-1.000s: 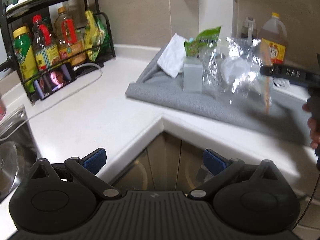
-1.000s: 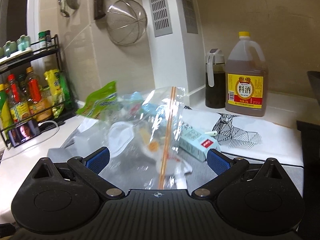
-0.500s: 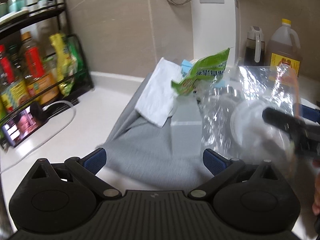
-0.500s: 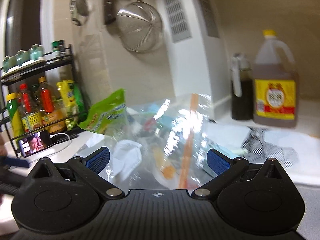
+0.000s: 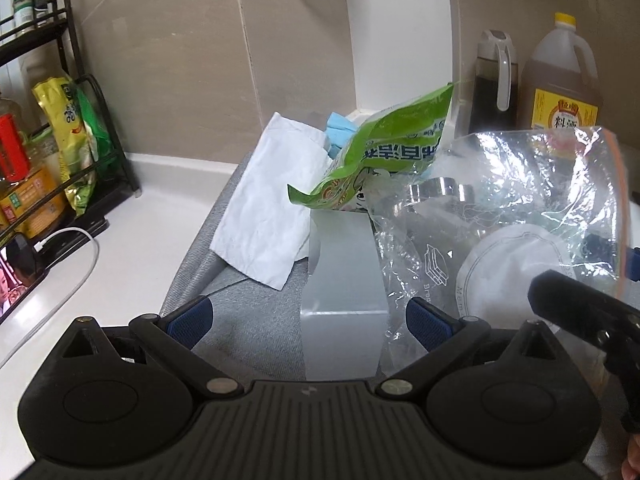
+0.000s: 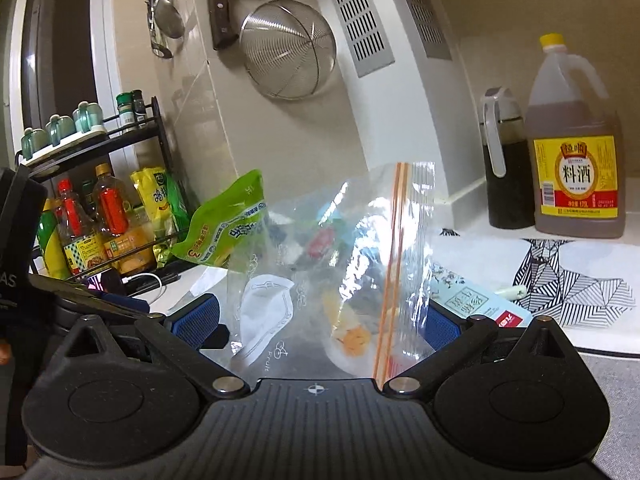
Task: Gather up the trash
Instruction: 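Grasp the white tissue box with the left tool while the right tool grasps the zip bag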
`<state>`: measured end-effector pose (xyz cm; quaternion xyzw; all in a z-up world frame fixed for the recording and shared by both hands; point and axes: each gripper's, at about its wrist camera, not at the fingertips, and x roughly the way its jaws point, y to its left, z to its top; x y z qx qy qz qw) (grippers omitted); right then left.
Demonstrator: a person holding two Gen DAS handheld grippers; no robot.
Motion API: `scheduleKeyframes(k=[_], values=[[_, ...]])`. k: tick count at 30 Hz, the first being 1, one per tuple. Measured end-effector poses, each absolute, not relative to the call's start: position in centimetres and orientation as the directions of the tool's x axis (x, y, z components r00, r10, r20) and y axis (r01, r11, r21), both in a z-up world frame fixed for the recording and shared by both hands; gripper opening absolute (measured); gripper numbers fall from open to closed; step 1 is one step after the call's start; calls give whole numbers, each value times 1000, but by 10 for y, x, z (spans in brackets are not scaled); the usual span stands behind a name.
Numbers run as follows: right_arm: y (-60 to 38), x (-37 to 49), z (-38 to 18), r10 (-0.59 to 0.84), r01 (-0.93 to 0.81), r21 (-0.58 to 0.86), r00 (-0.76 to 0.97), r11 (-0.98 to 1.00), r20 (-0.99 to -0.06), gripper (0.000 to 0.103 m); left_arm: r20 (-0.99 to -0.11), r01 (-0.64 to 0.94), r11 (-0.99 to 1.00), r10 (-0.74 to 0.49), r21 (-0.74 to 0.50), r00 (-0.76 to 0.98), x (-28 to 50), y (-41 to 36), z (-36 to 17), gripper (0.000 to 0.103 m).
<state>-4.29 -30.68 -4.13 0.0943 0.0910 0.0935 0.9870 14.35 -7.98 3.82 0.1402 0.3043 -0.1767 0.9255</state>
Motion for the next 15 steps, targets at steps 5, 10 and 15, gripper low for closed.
scheduleKeyframes(k=[5, 10, 15], values=[[-302, -52, -42, 289, -271, 171, 953, 947, -90, 48, -611, 399, 913, -271, 80, 744, 147, -72, 42, 86], [-298, -63, -39, 318, -314, 136, 948, 940, -12, 5, -625, 392, 920, -311, -9, 716, 147, -56, 49, 45], [-310, -75, -31, 321, -334, 168, 942, 928, 99, 5, -604, 385, 923, -312, -9, 733, 130, -40, 58, 45]])
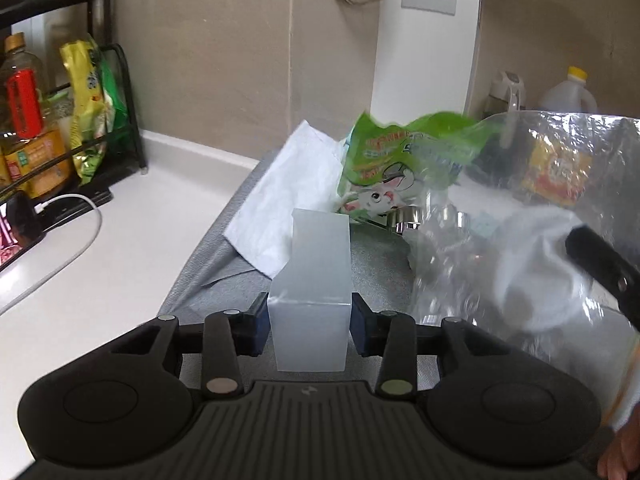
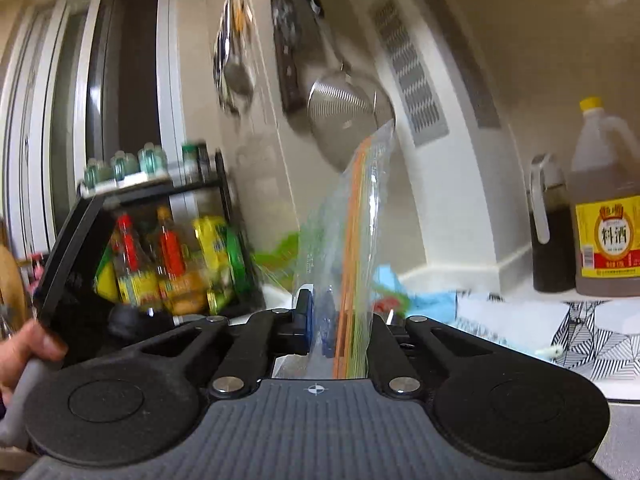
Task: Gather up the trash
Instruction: 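Grasp the white tissue box with the left tool while the right tool grasps the zip bag, then carry the tissue box and zip bag down toward the blue trash bin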
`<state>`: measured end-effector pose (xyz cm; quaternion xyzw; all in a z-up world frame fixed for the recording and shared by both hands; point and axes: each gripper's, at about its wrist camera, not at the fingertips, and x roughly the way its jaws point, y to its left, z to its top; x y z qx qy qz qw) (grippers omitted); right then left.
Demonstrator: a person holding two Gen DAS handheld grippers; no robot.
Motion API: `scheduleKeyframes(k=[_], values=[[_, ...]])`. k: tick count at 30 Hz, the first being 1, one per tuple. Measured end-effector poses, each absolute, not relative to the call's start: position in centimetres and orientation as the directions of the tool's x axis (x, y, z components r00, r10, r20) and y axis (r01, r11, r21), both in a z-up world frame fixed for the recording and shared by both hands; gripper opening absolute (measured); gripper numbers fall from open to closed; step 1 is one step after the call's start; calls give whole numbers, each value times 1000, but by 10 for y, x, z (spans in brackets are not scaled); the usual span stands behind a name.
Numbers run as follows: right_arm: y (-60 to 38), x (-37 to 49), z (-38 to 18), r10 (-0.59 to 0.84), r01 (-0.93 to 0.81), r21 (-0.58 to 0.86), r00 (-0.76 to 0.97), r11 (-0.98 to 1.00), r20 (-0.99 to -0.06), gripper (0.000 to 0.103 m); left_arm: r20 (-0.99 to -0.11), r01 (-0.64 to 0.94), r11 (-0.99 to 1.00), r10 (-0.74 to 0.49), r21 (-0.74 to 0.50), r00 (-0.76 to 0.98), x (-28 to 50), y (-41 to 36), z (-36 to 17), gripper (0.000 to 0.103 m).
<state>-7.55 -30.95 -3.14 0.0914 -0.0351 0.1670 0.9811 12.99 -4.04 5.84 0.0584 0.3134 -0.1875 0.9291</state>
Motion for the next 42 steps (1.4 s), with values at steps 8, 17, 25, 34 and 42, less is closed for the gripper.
scheduleKeyframes(k=[8, 17, 25, 34, 42], values=[[-317, -84, -26, 395, -426, 214, 902, 879, 174, 5, -572, 370, 929, -319, -30, 756, 71, -2, 79, 45], [-316, -129, -18, 413, -453, 253, 889, 855, 196, 4, -574, 323, 946, -265, -2, 775, -7, 62, 84, 45], [-306, -193, 0, 340, -370, 190, 925, 910, 173, 4, -565, 303, 952, -268, -32, 780, -62, 99, 79, 45], [-284, -265, 4, 336, -363, 173, 927, 916, 164, 4, -570, 318, 947, -288, -49, 769, -123, 130, 62, 45], [-235, -313, -23, 441, -436, 146, 897, 888, -4, 4, -608, 326, 945, -279, -34, 744, -166, 145, 32, 45]])
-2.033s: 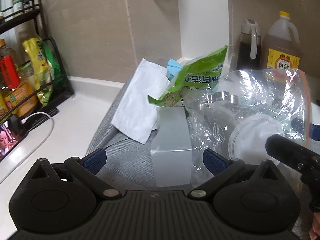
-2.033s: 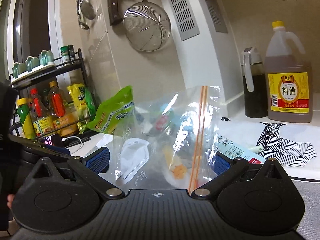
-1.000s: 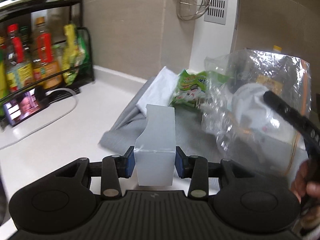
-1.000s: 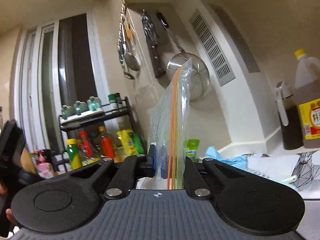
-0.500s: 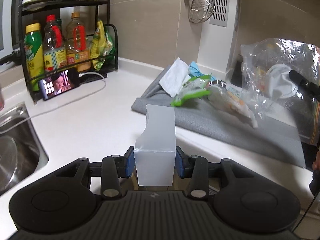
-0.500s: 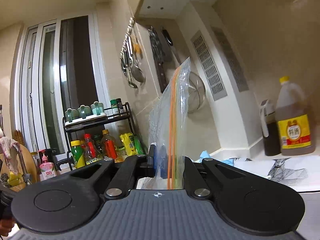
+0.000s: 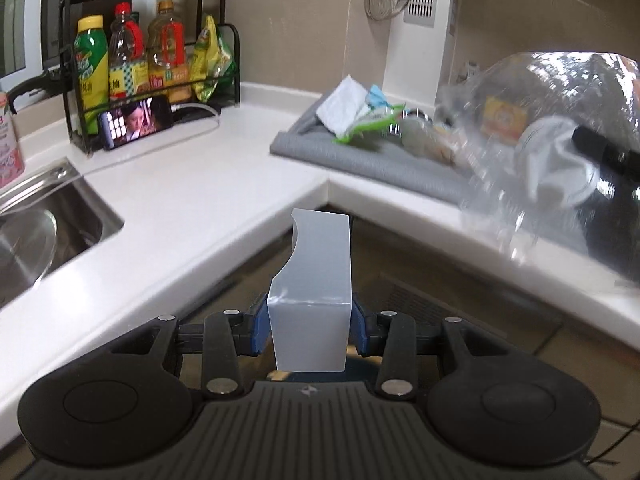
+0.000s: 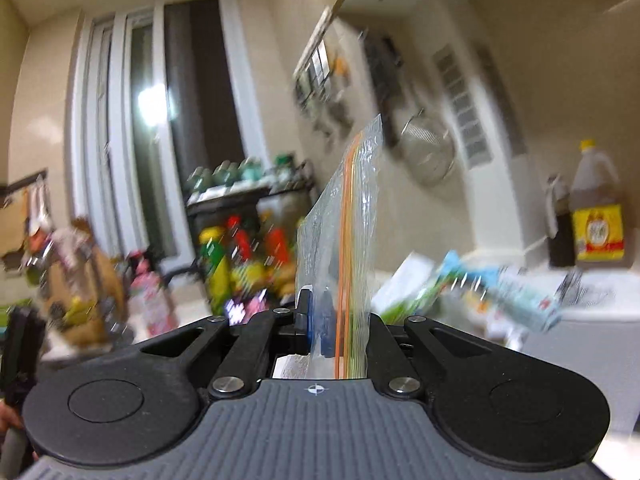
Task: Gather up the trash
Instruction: 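Carry the tissue box and zip bag down toward the blue trash bin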
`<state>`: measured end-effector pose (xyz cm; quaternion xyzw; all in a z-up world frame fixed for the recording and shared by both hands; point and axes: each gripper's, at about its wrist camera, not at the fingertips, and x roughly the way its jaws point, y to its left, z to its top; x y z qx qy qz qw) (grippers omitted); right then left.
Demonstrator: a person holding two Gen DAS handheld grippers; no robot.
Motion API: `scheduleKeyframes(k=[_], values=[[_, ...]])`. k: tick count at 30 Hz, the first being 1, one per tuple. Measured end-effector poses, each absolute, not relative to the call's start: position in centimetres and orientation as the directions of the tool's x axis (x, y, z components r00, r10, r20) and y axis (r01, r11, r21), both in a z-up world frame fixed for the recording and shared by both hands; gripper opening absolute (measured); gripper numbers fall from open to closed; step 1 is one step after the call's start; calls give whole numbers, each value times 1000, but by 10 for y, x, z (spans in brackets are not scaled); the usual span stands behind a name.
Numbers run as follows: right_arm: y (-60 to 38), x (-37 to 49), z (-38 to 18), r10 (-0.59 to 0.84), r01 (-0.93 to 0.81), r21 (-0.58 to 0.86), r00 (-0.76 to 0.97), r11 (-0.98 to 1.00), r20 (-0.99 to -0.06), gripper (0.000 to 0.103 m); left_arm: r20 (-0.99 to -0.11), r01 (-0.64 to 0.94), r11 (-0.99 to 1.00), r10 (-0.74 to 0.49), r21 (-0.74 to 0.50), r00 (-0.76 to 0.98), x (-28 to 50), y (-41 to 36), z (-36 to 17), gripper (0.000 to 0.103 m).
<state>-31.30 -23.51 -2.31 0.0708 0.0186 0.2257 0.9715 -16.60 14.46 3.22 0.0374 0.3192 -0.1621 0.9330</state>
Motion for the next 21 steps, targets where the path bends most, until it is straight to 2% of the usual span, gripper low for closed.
scheduleKeyframes(k=[9, 21], values=[[-199, -318, -75, 443, -410, 180, 865, 894, -234, 4, -656, 300, 954, -239, -21, 716, -178, 155, 3, 45], [-175, -308, -100, 420, -391, 154, 826, 907, -376, 4, -731, 313, 949, -234, -29, 641, -166, 156, -16, 45]])
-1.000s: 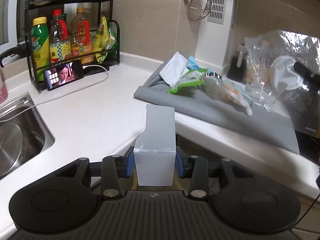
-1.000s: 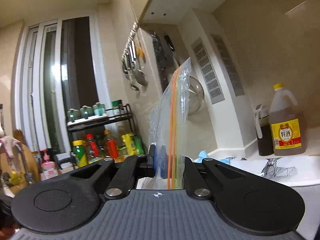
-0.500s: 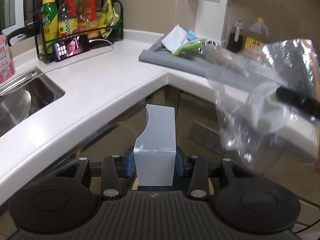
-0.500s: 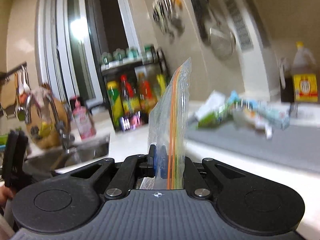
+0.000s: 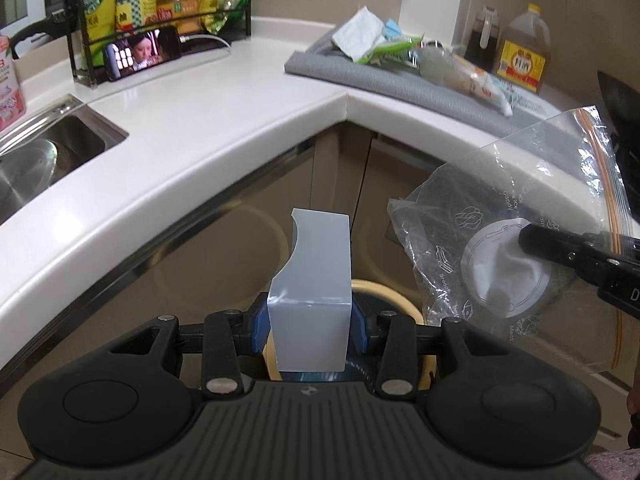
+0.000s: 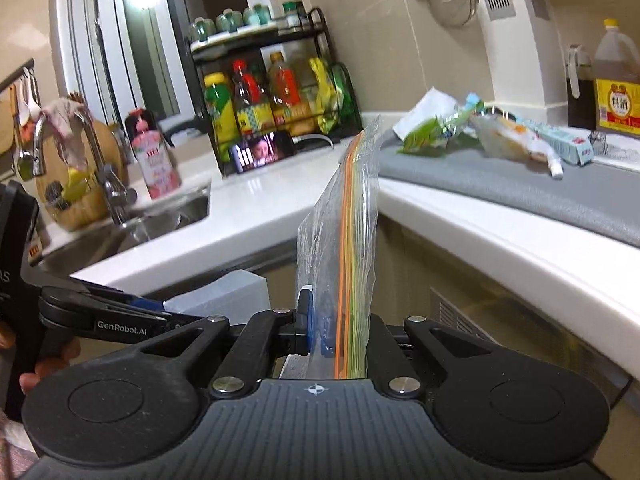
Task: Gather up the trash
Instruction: 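Carry the tissue box and zip bag down toward the blue trash bin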
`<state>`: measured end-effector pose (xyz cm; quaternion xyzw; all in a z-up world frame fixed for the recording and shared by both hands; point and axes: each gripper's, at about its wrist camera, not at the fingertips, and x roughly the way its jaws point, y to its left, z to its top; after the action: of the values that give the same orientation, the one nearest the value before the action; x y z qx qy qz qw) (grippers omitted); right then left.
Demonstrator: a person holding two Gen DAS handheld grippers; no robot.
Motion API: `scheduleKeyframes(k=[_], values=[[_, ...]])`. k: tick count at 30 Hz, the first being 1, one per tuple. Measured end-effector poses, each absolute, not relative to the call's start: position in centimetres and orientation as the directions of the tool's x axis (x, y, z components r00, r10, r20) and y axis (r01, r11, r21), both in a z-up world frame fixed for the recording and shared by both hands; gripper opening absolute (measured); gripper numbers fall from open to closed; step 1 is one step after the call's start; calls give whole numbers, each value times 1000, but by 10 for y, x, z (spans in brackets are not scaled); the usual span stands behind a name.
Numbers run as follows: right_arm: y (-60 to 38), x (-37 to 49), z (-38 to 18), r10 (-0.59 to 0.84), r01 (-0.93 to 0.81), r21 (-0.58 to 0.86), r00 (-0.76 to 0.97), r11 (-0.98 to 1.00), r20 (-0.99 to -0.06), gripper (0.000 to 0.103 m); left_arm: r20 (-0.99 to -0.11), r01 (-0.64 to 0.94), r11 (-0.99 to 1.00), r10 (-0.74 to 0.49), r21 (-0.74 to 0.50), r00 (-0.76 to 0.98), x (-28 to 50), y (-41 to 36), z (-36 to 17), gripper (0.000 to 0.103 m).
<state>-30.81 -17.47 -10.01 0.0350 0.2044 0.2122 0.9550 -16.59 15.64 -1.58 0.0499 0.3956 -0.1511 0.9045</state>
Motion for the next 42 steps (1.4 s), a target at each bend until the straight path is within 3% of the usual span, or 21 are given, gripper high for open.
scheduleKeyframes(k=[36, 42], values=[[-159, -225, -174, 295, -284, 129, 680, 950, -671, 4, -877, 387, 921, -148, 47, 457, -98, 104, -100, 45], [-163, -200, -199, 274, -222, 170, 629, 960, -727, 4, -920, 390, 921, -158, -6, 359, -78, 100, -133, 45]])
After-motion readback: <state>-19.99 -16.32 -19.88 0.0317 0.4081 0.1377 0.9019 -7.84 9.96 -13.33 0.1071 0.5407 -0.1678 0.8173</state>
